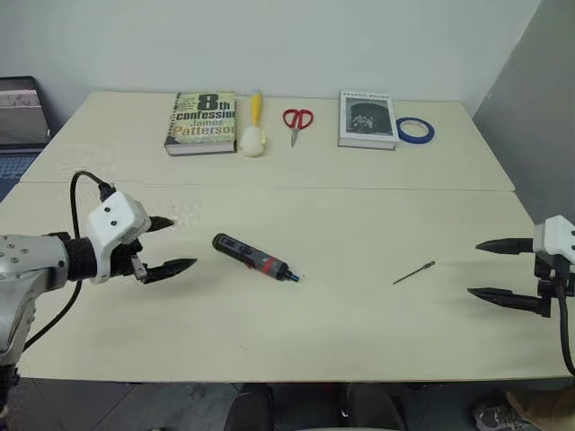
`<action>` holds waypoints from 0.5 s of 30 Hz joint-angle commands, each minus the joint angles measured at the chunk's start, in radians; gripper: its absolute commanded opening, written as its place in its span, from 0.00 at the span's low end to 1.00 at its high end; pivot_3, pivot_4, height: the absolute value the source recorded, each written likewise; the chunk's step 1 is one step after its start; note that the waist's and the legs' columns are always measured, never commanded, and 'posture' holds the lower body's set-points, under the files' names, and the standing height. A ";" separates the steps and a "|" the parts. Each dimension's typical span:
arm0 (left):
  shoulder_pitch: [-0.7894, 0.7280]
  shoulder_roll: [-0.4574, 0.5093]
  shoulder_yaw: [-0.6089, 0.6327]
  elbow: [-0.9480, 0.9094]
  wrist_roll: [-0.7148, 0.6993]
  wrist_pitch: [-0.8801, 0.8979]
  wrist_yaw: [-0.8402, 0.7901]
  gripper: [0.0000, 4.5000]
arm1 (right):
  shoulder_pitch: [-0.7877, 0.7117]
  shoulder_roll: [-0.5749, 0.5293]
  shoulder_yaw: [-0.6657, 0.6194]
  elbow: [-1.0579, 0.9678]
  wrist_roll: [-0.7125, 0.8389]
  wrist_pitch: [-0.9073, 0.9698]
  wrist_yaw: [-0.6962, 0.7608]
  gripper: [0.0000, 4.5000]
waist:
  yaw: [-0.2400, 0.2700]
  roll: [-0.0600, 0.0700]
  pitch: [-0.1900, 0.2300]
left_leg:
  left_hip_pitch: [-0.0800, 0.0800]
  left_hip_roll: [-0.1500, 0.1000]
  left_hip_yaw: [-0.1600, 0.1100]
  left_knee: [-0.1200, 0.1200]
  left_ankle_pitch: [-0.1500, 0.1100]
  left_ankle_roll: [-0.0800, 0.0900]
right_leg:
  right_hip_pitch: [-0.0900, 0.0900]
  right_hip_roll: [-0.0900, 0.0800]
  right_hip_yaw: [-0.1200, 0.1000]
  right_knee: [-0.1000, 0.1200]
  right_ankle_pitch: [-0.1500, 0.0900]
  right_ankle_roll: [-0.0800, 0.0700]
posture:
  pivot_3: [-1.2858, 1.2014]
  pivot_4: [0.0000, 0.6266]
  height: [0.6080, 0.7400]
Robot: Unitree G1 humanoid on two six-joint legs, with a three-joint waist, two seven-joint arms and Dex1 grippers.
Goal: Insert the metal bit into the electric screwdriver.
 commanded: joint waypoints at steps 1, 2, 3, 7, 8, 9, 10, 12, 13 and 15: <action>-0.015 0.005 0.029 0.000 -0.001 -0.006 0.015 0.99 | -0.006 0.000 -0.039 -0.006 0.003 -0.012 -0.003 1.00 | 0.001 0.000 0.000 | 0.000 0.000 0.000 0.000 0.000 0.000 | 0.000 0.000 0.000 0.000 0.000 0.000 | 0.52 0.24 1.00; -0.012 0.007 0.030 0.000 0.003 -0.010 0.014 0.99 | -0.006 0.000 -0.037 -0.007 0.003 -0.011 -0.004 1.00 | 0.002 0.000 0.000 | 0.000 0.000 0.000 0.000 0.000 0.000 | 0.000 0.000 0.000 0.000 0.000 0.000 | 0.52 0.24 1.00; -0.010 0.009 0.030 0.000 0.004 -0.012 0.013 0.99 | -0.007 0.001 -0.036 -0.007 0.004 -0.011 -0.005 1.00 | 0.003 0.000 0.000 | 0.000 0.000 0.000 0.000 0.000 0.000 | 0.000 0.000 0.000 0.000 0.000 0.000 | 0.52 0.24 1.00; -0.011 0.011 0.016 0.004 0.037 -0.061 0.016 0.99 | -0.020 0.007 -0.035 -0.010 0.021 0.002 -0.009 1.00 | 0.004 0.000 0.000 | 0.000 0.000 0.001 0.000 0.000 0.000 | 0.000 0.000 0.000 0.000 0.000 0.000 | 0.52 0.24 1.00; -0.014 0.006 0.016 0.005 0.037 -0.069 0.016 0.99 | -0.022 0.009 -0.035 -0.012 0.024 0.005 -0.010 1.00 | 0.004 0.000 0.000 | 0.000 0.000 0.001 0.000 0.000 0.000 | 0.000 0.000 0.000 0.000 0.000 0.000 | 0.52 0.24 1.00; -0.018 0.004 0.011 0.004 0.034 -0.075 0.010 0.99 | -0.026 0.013 -0.035 -0.016 0.028 0.007 -0.013 1.00 | 0.004 0.000 0.000 | 0.000 0.000 0.001 0.000 0.000 0.000 | 0.000 0.000 0.000 0.000 0.000 0.000 | 0.52 0.24 1.00; -0.020 0.003 0.008 0.004 0.031 -0.079 0.006 0.99 | -0.028 0.015 -0.034 -0.018 0.030 0.008 -0.015 1.00 | 0.004 0.000 0.000 | 0.000 0.000 0.001 0.000 0.000 0.000 | 0.000 0.000 0.000 0.000 0.000 0.000 | 0.52 0.24 1.00; -0.020 0.007 -0.001 0.002 0.035 -0.098 -0.008 0.99 | -0.029 0.021 -0.037 -0.028 0.035 0.015 -0.020 1.00 | 0.005 0.000 0.000 | 0.000 0.000 0.001 0.000 0.000 0.000 | 0.000 0.000 0.000 0.000 0.000 0.000 | 0.52 0.24 1.00; -0.030 0.004 -0.011 0.014 0.047 -0.117 -0.002 0.99 | -0.033 0.026 -0.038 -0.036 0.038 0.022 -0.031 1.00 | 0.005 0.000 0.000 | 0.000 0.000 0.001 0.000 0.000 0.000 | 0.000 0.000 0.000 0.000 0.000 0.000 | 0.52 0.24 1.00; -0.050 -0.002 -0.034 0.038 0.084 -0.178 0.006 0.99 | -0.047 0.046 -0.044 -0.053 0.058 0.036 -0.054 1.00 | 0.005 0.000 0.000 | 0.000 0.000 0.001 0.000 0.000 0.000 | 0.000 0.000 0.000 0.000 0.000 0.000 | 0.52 0.24 1.00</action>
